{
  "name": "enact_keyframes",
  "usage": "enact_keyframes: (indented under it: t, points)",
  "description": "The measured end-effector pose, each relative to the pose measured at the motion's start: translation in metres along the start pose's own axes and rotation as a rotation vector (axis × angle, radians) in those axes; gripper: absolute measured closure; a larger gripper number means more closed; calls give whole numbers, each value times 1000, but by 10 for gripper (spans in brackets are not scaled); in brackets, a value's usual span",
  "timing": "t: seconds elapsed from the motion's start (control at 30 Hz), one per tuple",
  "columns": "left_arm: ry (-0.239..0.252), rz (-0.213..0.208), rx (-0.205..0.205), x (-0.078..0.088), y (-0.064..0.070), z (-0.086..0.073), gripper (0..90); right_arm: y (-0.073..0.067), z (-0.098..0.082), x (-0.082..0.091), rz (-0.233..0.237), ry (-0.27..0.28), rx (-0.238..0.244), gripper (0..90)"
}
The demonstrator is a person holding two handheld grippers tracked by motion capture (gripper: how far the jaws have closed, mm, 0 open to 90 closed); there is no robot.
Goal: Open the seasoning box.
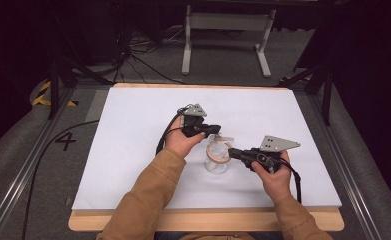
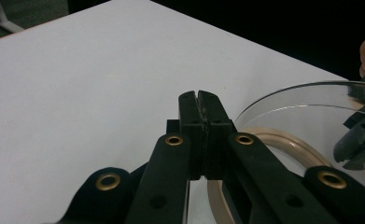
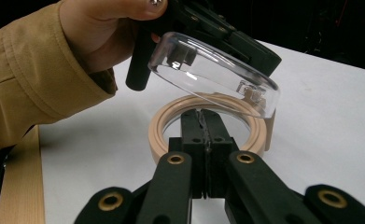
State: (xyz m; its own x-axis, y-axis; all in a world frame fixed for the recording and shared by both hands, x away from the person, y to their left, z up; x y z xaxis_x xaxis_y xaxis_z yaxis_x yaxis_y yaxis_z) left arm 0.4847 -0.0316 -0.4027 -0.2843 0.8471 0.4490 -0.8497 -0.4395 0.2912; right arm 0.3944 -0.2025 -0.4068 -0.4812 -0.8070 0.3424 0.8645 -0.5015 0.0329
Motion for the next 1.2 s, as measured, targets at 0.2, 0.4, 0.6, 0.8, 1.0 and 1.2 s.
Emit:
enact_keyframes:
  t: [0.2,0.4,0.6,0.8,1.0,1.2]
  points:
    - [-2,4,0,1,0,0,888,3,-3,0,-5,9,-15,900]
    - [5,58,-26,9,-1,3,850,2,-3,0,-5,6,-10,900]
    - [11,87,-34,31,2,10,858,3,0,2,-10,6,-6,900]
    - [-3,122,-41,54,3,7,850,6,8,5,-11,22,11,900]
    - [-22,157,-9,78,-2,-5,849,14,15,3,1,32,22,900]
    - [-32,199,31,97,-8,-19,842,24,24,-1,19,52,19,900]
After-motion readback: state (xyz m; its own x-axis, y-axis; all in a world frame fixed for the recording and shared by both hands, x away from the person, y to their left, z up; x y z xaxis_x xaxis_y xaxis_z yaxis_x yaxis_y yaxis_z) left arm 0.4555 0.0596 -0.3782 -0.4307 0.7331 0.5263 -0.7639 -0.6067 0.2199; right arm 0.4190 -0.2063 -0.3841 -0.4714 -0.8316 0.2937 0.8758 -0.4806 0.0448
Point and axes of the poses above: each handheld gripper's, and its own axes: x roughly backward along the jaws, z roughly out of its top, y roughly to its right, the point moved 5 cm from there along -x, roughly forward along the jaws, and after that the axes turned 6 degrees about x, right-handed, at the moved point
